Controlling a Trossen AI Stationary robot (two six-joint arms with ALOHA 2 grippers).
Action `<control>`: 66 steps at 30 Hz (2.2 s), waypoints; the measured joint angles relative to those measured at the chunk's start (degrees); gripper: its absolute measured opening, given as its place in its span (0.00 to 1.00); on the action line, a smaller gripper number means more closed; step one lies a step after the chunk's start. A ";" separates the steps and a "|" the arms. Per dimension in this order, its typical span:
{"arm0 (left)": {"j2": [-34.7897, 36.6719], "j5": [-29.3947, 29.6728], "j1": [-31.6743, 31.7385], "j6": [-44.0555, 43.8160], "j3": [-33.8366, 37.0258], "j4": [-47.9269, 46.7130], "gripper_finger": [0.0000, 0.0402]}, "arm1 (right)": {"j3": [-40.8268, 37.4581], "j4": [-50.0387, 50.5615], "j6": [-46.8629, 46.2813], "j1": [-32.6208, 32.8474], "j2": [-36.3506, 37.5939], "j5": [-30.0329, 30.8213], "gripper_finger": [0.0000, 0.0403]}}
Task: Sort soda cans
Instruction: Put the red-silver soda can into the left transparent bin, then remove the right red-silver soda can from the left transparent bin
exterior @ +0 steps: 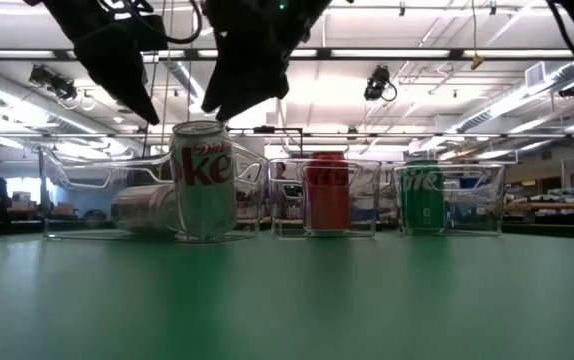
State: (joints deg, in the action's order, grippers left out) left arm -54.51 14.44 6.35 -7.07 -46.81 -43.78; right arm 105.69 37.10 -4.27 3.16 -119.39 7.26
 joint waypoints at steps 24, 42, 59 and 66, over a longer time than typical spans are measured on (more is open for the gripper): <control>4.35 1.49 0.00 1.63 1.21 2.54 0.00 | 1.24 -0.02 -0.44 -7.83 -0.57 -4.95 0.72; 9.37 0.48 0.78 1.01 11.46 10.42 0.00 | 1.18 -3.02 2.97 -6.21 -6.27 -5.41 0.95; 11.73 1.23 0.76 1.26 11.42 11.40 0.00 | 0.98 -2.16 2.97 -5.91 -3.71 -7.18 0.77; 14.48 1.62 0.79 1.02 11.35 11.49 0.00 | 1.19 -2.47 2.70 -5.88 6.21 -3.45 0.77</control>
State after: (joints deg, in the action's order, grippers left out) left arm -40.03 16.06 7.14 -6.04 -35.46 -32.30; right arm 106.89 34.64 -1.58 -2.71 -113.19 3.81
